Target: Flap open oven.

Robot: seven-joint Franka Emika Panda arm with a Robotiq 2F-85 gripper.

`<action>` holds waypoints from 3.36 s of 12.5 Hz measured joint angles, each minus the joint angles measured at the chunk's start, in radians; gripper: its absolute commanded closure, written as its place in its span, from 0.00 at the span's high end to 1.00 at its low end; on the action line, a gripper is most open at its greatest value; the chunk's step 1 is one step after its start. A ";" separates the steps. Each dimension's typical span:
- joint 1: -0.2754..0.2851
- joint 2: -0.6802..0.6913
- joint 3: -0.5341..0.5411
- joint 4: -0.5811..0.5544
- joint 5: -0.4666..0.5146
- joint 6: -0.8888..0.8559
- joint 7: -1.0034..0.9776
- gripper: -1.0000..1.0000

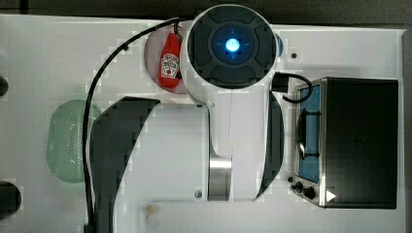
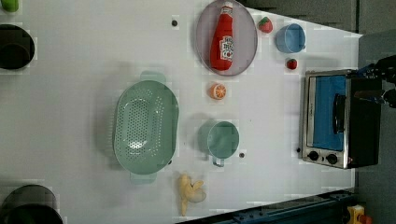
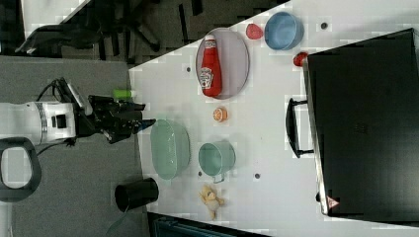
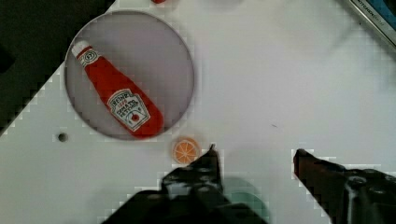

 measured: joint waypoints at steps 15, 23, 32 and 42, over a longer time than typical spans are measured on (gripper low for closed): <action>-0.032 -0.268 -0.030 -0.129 -0.042 -0.186 -0.030 0.18; -0.038 -0.240 -0.127 -0.306 -0.092 0.006 -0.380 0.18; -0.076 -0.068 -0.323 -0.419 -0.140 0.429 -0.892 0.18; -0.099 0.142 -0.404 -0.442 -0.167 0.630 -1.015 0.18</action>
